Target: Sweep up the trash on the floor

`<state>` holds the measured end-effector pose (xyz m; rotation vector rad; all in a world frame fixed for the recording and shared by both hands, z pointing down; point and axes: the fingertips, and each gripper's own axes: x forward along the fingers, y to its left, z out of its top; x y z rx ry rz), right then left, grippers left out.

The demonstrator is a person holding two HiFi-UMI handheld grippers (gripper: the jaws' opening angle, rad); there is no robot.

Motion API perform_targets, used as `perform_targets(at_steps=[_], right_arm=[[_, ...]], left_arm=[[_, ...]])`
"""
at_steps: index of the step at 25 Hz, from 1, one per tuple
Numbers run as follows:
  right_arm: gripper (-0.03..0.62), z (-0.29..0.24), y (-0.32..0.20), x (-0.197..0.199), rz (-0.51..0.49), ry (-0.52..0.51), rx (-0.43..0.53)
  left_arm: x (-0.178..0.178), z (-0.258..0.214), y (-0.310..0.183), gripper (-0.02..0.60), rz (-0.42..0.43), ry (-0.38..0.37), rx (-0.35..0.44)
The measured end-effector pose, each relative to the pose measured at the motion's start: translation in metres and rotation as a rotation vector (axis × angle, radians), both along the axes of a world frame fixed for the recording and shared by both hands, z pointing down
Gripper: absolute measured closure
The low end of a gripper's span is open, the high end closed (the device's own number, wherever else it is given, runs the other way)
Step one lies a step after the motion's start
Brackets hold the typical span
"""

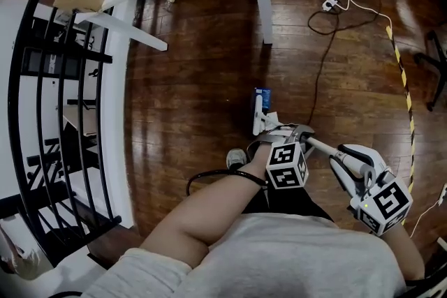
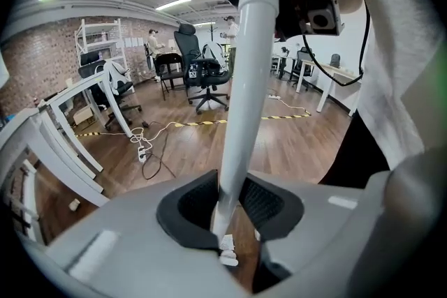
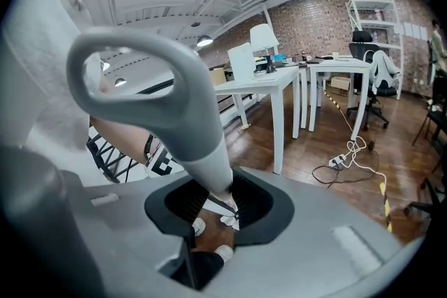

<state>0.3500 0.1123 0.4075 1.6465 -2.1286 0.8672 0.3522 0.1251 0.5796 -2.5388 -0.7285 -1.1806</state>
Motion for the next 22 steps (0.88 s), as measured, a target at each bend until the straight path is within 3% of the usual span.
perform_targets(at_steps=[5,9,17,22], right_arm=[[0.487,-0.012,-0.009,-0.006,-0.124,0.022,0.036],[0.485,-0.032,-0.033,-0.029,-0.276,0.054,0.083],[0.482,-0.085,-0.081,-0.085,-0.517,0.048,0.171],[0.484,-0.119,-0.081,-0.121,-0.612,0.033,0.201]], left_arm=[[0.0,-0.01,-0.011,0.495,-0.085,0.011,0.036],[-0.015,-0.029,-0.036,0.494,-0.214,0.011,0.068],[-0.061,-0.082,-0.092,0.492,-0.475,0.043,0.095],[-0.094,-0.115,-0.098,0.492,-0.581,0.08,0.099]])
